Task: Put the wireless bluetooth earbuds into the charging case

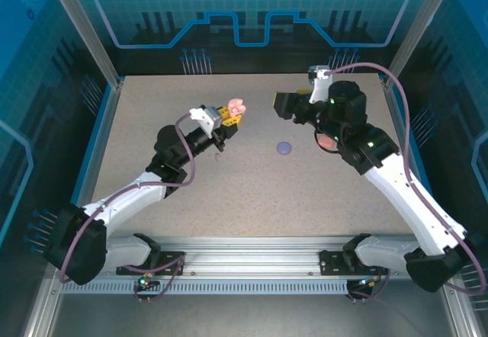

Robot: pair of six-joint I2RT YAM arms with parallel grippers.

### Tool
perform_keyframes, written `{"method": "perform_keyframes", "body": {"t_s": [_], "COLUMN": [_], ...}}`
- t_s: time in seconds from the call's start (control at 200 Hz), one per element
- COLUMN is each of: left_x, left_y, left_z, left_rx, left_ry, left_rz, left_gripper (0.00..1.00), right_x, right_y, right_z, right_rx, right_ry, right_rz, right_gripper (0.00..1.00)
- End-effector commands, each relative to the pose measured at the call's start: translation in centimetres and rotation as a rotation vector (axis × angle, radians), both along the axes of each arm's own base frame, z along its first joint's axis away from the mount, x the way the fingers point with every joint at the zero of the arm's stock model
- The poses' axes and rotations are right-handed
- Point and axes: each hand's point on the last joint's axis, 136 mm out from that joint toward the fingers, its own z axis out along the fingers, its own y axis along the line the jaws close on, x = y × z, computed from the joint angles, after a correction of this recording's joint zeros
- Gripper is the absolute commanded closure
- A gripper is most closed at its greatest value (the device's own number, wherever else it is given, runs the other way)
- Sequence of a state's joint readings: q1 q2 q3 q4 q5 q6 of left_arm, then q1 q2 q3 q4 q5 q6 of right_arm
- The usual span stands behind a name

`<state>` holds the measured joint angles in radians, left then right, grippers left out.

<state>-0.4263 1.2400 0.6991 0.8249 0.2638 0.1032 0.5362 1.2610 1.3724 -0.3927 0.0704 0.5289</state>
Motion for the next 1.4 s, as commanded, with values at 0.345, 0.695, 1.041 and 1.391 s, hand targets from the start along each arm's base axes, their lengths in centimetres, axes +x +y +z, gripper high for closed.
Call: {"method": "perform_keyframes", "body": {"t_s": [0.345, 0.695, 1.041, 1.391], "left_x": [0.7, 1.4, 1.4, 1.3], "left_y": [7.3, 10.6, 11.4, 11.9], "left_z": [5.2, 5.4, 5.5, 4.5], "left_rx": [-0.138, -0.170, -0.200, -0.209], "left_ry": [-0.094, -0.064, -0.063, -0.048], "left_rz": [0.239, 0.366, 0.393, 0.399], "left_gripper": [1.00, 1.00, 1.00, 1.00], "right_x": [2.1, 2.9, 3.9, 4.9], "right_y": [9.8, 16.4, 18.1, 19.9], "right_z": [-20.6, -29.0, -32.5, -34.7], "right_rx": [-0.277, -0.399, -0.521, -0.564], "right_ry": [0.618, 0.769, 0.754, 0.684], "right_rz": [-0.010, -0.044, -0.109, -0.095], "right_gripper": [0.34, 0.49, 0.51, 0.53]}}
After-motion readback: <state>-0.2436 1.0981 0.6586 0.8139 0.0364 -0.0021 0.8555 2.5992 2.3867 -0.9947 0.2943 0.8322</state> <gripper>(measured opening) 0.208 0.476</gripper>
